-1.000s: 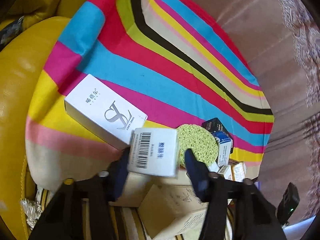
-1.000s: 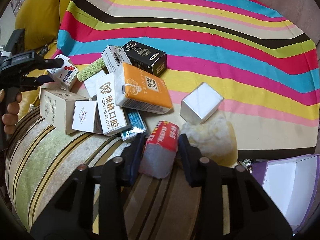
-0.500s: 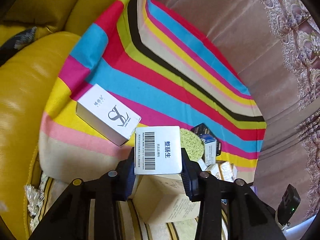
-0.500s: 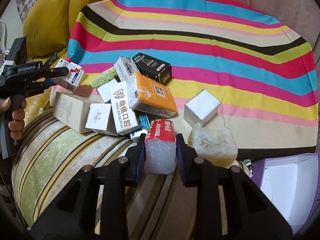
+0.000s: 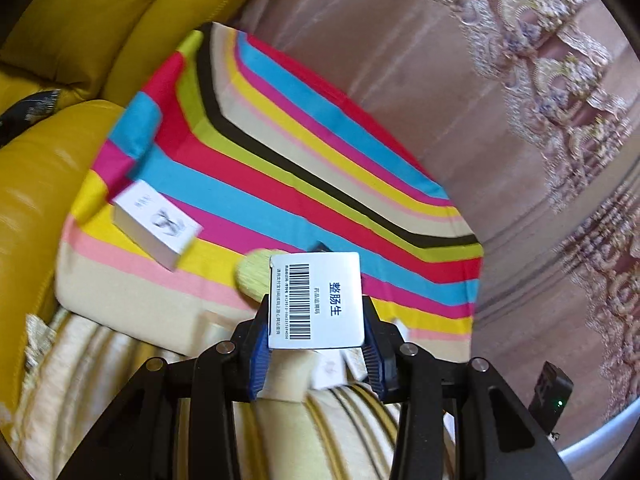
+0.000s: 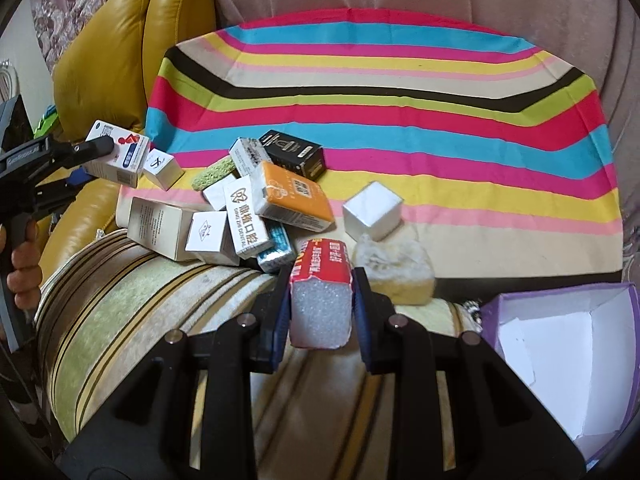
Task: Organize objects
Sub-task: 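Carry both held items over to the purple-rimmed box, then open the right tool to drop the red-topped package while the left tool drops the barcode box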
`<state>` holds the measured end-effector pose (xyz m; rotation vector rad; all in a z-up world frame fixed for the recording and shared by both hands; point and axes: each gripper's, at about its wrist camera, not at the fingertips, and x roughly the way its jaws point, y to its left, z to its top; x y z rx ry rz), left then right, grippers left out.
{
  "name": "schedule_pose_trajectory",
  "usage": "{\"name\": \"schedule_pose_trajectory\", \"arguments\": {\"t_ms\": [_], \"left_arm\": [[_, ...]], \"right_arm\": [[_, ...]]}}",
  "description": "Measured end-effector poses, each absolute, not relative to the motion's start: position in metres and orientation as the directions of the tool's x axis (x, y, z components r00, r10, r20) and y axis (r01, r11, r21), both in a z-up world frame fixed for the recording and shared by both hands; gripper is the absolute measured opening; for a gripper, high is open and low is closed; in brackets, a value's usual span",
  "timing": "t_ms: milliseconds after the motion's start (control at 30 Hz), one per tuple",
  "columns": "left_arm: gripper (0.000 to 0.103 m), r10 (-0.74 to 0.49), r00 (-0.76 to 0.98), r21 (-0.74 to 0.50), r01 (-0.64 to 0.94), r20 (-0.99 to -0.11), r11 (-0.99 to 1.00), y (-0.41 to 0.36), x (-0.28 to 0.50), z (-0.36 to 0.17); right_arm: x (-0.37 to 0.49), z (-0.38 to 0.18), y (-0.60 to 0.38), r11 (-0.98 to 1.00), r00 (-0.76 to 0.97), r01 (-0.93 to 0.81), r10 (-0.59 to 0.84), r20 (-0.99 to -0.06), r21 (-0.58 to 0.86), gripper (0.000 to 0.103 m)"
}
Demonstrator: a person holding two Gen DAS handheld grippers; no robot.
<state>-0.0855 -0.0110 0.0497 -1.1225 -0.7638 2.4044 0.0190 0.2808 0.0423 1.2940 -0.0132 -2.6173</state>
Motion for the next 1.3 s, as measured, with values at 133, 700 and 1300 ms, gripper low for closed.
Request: {"name": "schedule_pose_trajectory", "arguments": {"t_ms": [133, 700, 1300], "left_arm": [[0.041, 0.578, -0.578, -0.612, -0.165, -0.576, -0.774, 0.015, -0.077, 0.056], [0.041, 0.712, -0.352, -0.613, -0.362, -0.608, -0.703, 0.143, -0.064, 0.067], [0.041, 0.738, -0.043, -0.610, -0.532, -0.673, -0.588, 0.277, -0.008, 0.038]], "right_arm": [[0.030, 0.048, 0.301, -0.980, -0.603, 0.161, -0.192, -0.774, 0.118, 0.033], [0.072, 0.043, 0.421, -0.985, -0.637, -0.066, -0.080, -0.767, 0.158, 0.033], [0.099, 0.020, 0.503, -0.950, -0.584, -0.302, 0.122, -0.803, 0.075, 0.033]]}}
